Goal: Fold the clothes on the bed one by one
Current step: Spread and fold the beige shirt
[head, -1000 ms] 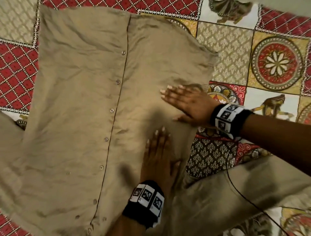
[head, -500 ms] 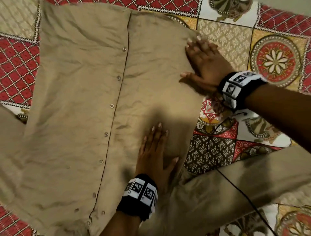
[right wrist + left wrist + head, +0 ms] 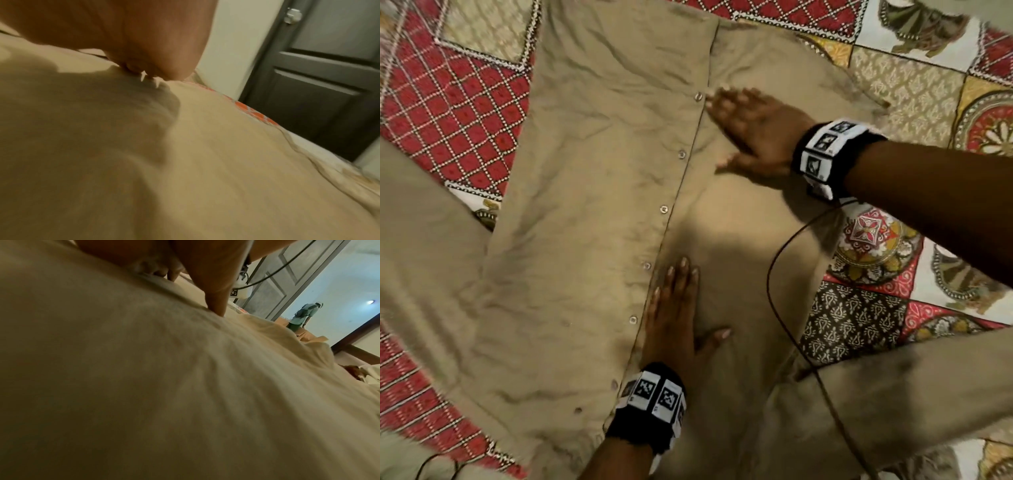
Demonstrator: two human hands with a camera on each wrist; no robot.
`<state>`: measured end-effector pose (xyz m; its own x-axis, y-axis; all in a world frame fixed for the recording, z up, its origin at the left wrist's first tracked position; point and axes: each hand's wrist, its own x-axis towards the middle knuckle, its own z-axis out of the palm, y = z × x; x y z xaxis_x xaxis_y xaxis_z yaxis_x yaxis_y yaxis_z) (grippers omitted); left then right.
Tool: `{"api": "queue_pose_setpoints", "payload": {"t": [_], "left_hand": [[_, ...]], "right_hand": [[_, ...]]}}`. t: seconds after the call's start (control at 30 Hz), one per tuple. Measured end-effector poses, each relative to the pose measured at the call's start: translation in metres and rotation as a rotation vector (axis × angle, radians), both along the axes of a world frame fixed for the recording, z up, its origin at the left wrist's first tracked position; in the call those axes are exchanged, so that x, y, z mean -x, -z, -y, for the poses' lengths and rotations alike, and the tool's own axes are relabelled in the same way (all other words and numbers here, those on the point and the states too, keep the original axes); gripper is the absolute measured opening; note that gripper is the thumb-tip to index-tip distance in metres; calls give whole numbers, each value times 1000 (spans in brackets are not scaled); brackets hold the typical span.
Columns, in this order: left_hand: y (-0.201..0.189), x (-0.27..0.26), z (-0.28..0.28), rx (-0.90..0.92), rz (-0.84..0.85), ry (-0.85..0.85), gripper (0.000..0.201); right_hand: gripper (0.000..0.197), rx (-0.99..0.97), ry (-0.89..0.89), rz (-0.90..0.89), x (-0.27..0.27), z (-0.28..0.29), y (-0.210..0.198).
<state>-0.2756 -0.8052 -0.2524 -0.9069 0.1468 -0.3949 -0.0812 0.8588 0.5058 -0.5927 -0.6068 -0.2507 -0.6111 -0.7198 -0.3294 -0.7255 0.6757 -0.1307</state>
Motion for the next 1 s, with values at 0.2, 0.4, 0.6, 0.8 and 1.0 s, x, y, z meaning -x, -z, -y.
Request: {"api": "queue_pose_setpoints", "payload": {"t": [0.2,0.4,0.6,0.8,1.0], "left_hand": [[0,-4,-2,107,-54,19,99],[-7,-54,-8,60,14,-43,99],[-16,-136,6,43,59,-13,102],[-12,-164,20,115,62,17,101],[-15,-183,28,102,63,52,134]], "right_hand": [[101,-72,71,50,15,14,-11],[109,31,256,106,-46,28,-24],[80,123,-97,145,-264,28,-4],[89,87,84,72,-302,6,11],[109,31,672,-22,-280,-35,-7]]}}
